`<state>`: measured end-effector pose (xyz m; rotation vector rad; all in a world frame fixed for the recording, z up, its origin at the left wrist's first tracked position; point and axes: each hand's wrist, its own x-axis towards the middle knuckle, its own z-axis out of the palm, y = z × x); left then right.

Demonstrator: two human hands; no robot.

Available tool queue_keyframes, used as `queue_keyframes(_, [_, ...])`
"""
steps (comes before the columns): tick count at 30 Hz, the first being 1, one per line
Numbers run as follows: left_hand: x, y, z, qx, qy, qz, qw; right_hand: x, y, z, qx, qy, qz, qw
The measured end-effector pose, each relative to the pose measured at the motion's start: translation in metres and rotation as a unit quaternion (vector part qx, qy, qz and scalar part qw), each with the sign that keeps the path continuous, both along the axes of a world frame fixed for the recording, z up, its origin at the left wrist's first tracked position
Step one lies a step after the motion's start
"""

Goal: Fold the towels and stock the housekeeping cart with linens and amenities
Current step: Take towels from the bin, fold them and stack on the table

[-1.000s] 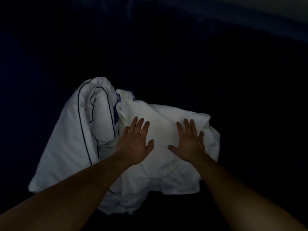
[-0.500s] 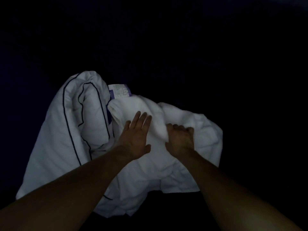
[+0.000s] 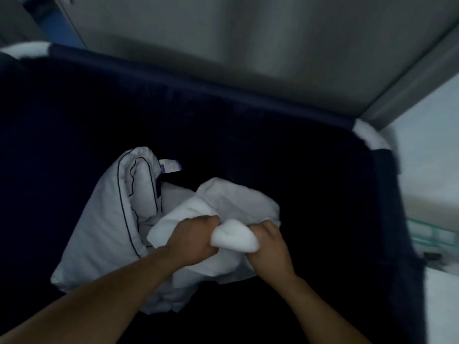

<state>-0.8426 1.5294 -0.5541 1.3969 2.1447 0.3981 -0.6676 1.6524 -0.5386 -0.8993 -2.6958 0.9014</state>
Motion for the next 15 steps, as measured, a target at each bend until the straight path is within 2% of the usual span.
queue_keyframes(2, [0.026,0.000,0.041,0.018,0.030,0.012,0.999,0.026,0.000,0.035,-0.045,0.013,-0.030,0.998])
queue_keyframes(6, [0.086,0.002,0.127,0.052,0.081,0.030,0.995,0.092,0.000,0.116,-0.057,0.106,-0.072,0.990])
queue_keyframes(9, [0.141,0.006,0.207,0.092,0.093,0.040,0.991,0.149,0.007,0.181,-0.032,0.159,-0.081,0.983])
queue_keyframes(12, [0.192,0.015,0.288,0.172,0.127,0.062,0.975,0.197,0.020,0.246,0.005,0.210,-0.088,0.974])
queue_keyframes(15, [0.234,0.025,0.366,0.244,0.121,0.079,0.959,0.240,0.025,0.312,0.009,0.247,-0.088,0.965])
